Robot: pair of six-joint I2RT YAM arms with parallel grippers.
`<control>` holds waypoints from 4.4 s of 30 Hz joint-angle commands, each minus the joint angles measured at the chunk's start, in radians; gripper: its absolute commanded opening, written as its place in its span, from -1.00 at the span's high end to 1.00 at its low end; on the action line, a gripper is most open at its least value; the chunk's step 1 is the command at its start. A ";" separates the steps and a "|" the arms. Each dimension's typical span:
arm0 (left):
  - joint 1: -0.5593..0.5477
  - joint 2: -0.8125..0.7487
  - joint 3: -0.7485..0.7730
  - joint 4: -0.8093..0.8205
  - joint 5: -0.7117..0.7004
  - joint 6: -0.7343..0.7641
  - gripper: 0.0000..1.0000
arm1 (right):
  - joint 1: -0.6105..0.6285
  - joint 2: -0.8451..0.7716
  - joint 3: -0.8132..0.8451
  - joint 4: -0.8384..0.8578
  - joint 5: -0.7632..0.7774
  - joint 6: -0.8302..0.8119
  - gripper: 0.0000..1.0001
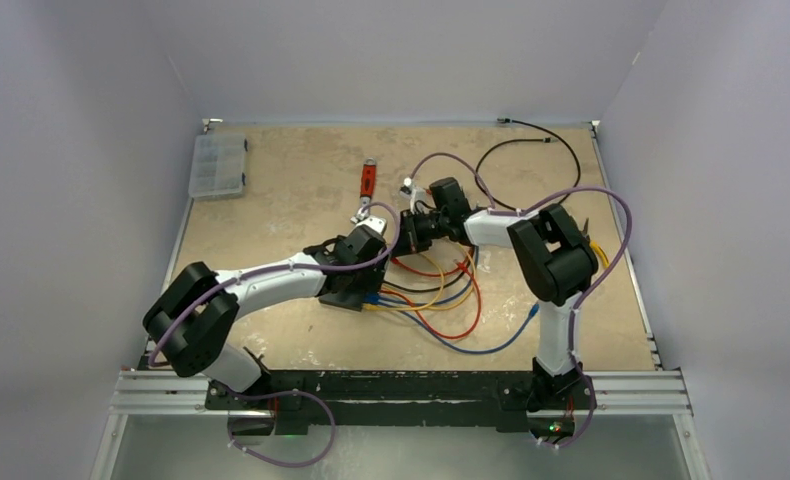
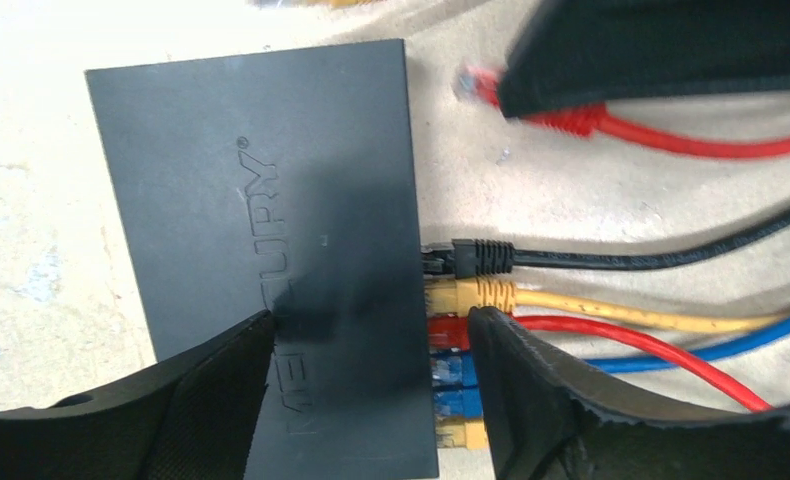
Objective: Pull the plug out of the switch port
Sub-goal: Place the connector at the center of the board, then pick up the connector from the center of the board, then place the connector at the center of the board.
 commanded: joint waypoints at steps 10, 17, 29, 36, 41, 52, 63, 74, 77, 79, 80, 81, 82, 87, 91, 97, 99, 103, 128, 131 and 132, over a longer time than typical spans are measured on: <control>0.137 -0.176 -0.105 0.194 0.357 -0.067 -0.68 | 0.028 -0.152 0.053 -0.165 0.308 -0.138 0.27; 0.305 -0.275 -0.151 0.280 0.547 -0.131 -0.77 | 0.097 -0.205 0.022 -0.239 0.435 -0.166 0.13; 0.545 -0.365 -0.225 0.416 0.772 -0.243 -0.81 | 0.239 -0.202 -0.016 -0.301 0.639 -0.185 0.11; 0.570 -0.384 -0.230 0.428 0.798 -0.246 -0.81 | 0.287 -0.161 0.016 -0.333 0.775 -0.189 0.28; 0.571 -0.387 -0.232 0.441 0.816 -0.249 -0.81 | 0.304 -0.137 0.025 -0.346 0.856 -0.197 0.32; 0.574 -0.418 -0.201 0.357 0.735 -0.192 -0.80 | 0.329 -0.135 0.043 -0.343 0.892 -0.206 1.00; 0.574 -0.444 -0.077 0.085 0.551 0.008 -0.79 | 0.290 -0.282 0.112 -0.335 0.681 -0.143 1.00; 0.574 -0.392 0.024 -0.036 0.457 0.157 -0.79 | 0.127 -0.463 0.159 -0.232 0.296 -0.081 1.00; 0.574 -0.367 0.059 -0.062 0.428 0.200 -0.79 | 0.099 -0.503 0.170 -0.180 0.187 -0.067 1.00; 0.574 -0.353 0.074 -0.071 0.409 0.223 -0.79 | 0.084 -0.527 0.175 -0.124 0.136 -0.041 1.00; 0.574 -0.346 0.077 -0.073 0.403 0.233 -0.79 | 0.079 -0.536 0.181 -0.113 0.110 -0.031 1.00; 0.574 -0.341 0.079 -0.073 0.396 0.242 -0.79 | 0.073 -0.541 0.193 -0.101 0.087 -0.025 1.00; 0.574 -0.333 0.080 -0.075 0.390 0.250 -0.79 | 0.067 -0.545 0.201 -0.077 0.066 -0.015 1.00; 0.574 -0.302 0.056 -0.063 0.350 0.266 -0.79 | 0.035 -0.558 0.223 0.036 -0.081 0.082 1.00; 0.574 -0.289 0.042 -0.070 0.335 0.253 -0.79 | 0.016 -0.570 0.234 0.136 -0.170 0.166 1.00; 0.574 -0.293 0.038 -0.069 0.316 0.252 -0.79 | 0.006 -0.593 0.256 0.261 -0.241 0.261 1.00; 0.574 -0.292 0.037 -0.071 0.316 0.253 -0.79 | 0.001 -0.599 0.261 0.311 -0.264 0.295 1.00; 0.574 -0.292 0.038 -0.072 0.291 0.255 -0.79 | -0.007 -0.603 0.271 0.386 -0.300 0.351 1.00; 0.573 -0.296 0.035 -0.075 0.288 0.255 -0.76 | -0.044 -0.576 0.470 -0.116 0.055 -0.003 1.00; 0.573 -0.293 0.036 -0.074 0.290 0.253 -0.76 | -0.061 -0.569 0.477 -0.211 0.171 -0.062 1.00; 0.573 -0.291 0.035 -0.074 0.291 0.254 -0.76 | -0.071 -0.564 0.480 -0.239 0.206 -0.077 1.00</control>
